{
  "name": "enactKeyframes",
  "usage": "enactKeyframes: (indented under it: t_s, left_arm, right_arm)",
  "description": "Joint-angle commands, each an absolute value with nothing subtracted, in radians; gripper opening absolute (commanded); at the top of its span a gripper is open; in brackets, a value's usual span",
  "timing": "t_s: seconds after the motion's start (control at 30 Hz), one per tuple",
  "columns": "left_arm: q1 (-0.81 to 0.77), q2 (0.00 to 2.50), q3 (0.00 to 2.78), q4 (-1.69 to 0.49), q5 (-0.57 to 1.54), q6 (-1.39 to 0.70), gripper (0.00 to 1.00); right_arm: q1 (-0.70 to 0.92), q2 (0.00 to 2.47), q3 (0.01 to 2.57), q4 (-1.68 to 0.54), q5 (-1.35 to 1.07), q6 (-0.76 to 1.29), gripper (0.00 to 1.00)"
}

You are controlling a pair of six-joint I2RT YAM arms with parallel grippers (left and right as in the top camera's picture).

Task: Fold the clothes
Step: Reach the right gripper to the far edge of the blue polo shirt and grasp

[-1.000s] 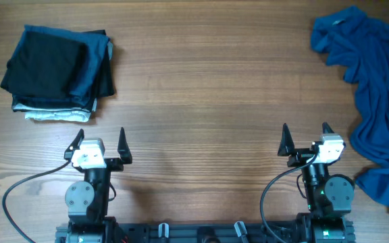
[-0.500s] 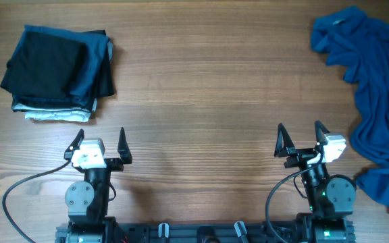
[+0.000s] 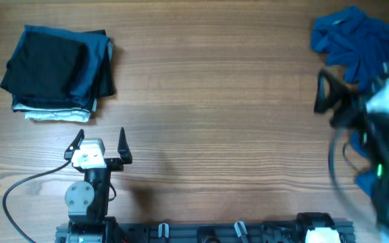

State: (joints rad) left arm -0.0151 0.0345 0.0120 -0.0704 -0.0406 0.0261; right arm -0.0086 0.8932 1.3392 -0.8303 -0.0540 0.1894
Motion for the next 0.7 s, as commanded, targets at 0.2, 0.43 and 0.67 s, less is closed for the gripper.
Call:
enactKeyframes:
  t_s: [0.2, 0.43, 0.67]
  left_arm:
    - [-0.022, 0.027, 0.006, -0.067, -0.057, 0.049, 1.0]
    - [-0.022, 0.028, 0.006, -0.067, -0.057, 0.049, 1.0]
    - [-0.022, 0.028, 0.006, -0.067, -0.057, 0.048, 1.0]
  right_arm:
    - [-0.101, 1.602, 1.719, -0.955, 0.031, -0.006, 1.0]
    - [-0.173, 1.965, 1.718, -0.759, 0.074, -0.051, 0.91]
    - [-0.207, 2.162, 1.717, -0.661, 0.102, 0.082, 0.69]
